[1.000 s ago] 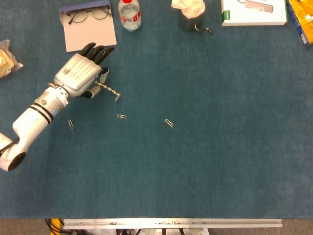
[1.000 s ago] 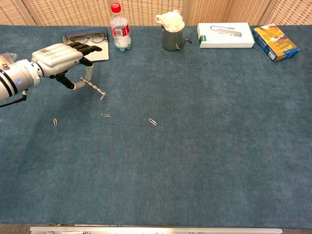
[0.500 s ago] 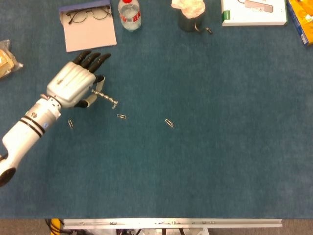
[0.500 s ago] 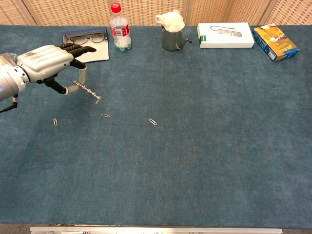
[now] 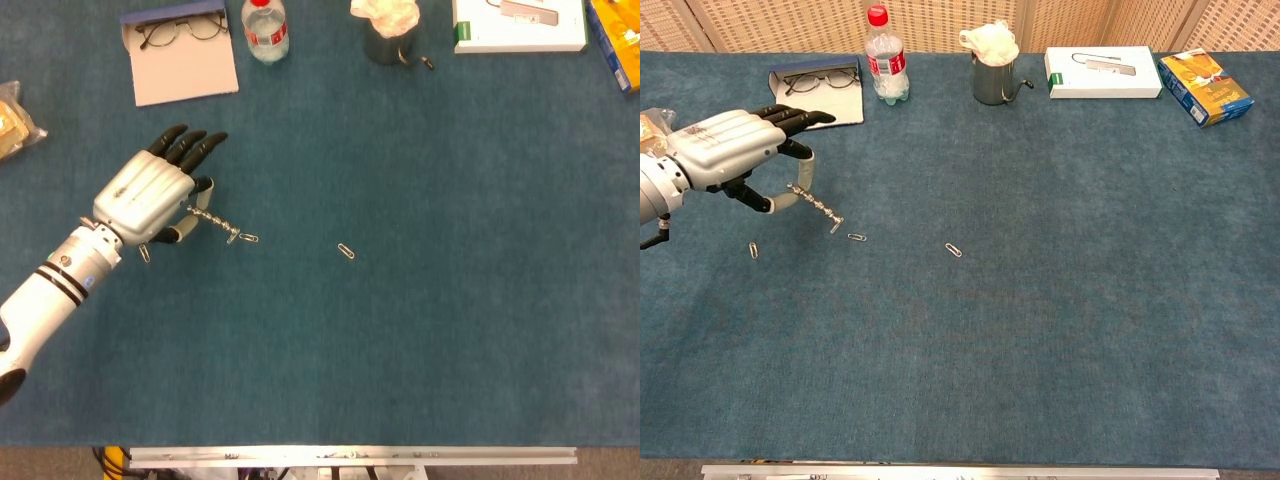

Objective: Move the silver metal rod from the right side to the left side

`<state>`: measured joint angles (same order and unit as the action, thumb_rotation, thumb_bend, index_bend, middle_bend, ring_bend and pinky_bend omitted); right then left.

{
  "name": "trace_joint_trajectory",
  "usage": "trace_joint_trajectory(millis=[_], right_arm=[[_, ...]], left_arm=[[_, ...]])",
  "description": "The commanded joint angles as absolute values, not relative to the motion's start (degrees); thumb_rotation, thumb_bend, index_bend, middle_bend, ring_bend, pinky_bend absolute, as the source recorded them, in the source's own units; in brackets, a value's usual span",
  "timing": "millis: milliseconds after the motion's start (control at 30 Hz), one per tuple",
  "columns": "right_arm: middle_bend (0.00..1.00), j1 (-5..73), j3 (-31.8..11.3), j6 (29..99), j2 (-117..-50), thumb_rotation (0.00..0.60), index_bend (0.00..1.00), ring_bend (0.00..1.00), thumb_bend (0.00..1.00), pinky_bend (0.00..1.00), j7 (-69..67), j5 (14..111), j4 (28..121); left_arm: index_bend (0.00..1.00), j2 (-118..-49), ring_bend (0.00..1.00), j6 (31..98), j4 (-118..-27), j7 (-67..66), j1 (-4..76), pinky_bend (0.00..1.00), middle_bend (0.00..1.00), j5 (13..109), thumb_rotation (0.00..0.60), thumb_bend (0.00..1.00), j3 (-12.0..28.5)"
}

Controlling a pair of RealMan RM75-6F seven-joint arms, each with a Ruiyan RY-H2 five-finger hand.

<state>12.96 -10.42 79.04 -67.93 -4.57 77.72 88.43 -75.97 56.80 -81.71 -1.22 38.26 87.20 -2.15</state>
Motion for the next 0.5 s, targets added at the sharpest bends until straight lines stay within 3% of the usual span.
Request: trace_joint_trajectory(millis=[33, 500], right_arm=[[0.01, 12.8, -10.4, 79.1, -67.9, 0.6, 0.09, 0.0, 0.0, 0.0, -4.6, 77.8, 88.5], [0.01, 12.3, -10.1, 79.0, -68.2, 0.6, 0.09, 0.0, 0.0, 0.0, -5.9, 77.6, 87.3]], left_arm=[[0.58, -76.5, 0.0, 56.7, -81.5, -1.3, 38.2, 0.0, 0.0, 86.9, 0.6, 0.37, -1.8], [0.58, -80.5, 0.0, 53.9, -78.8, -1.3, 38.8, 0.0, 0.0, 85.7, 0.6, 0.38, -1.2]])
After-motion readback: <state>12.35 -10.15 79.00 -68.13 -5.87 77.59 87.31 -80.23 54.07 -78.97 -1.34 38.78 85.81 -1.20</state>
